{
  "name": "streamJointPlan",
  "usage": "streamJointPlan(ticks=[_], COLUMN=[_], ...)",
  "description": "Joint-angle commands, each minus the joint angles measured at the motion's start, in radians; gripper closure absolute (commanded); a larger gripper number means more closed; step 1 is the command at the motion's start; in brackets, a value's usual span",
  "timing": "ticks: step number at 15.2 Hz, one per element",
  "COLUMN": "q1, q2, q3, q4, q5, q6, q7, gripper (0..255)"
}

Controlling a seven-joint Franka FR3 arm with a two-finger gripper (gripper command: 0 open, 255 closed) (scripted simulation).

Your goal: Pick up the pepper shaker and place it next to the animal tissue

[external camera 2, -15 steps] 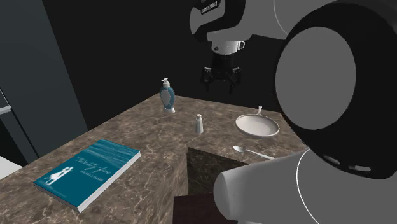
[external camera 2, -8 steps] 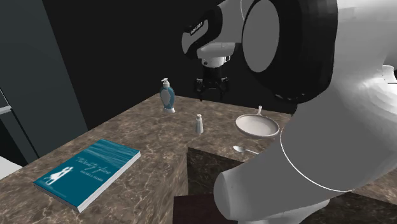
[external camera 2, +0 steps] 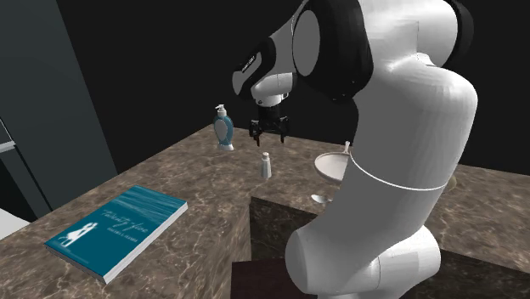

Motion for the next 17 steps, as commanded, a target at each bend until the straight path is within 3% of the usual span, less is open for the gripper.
streamJointPlan(ticks=[1, 6, 17], q1=[0.002, 0.019, 0.018], q2=[0.08, 0.263, 0.312], q3=[0.006, 0.015, 0.007], q4=[0.046, 0.17, 0.127], q5=[-0.025, -0.088, -0.106], q6=[0.019, 0.042, 0.131], q7=[0.007, 0.033, 0.045], gripper=[0, 0, 0])
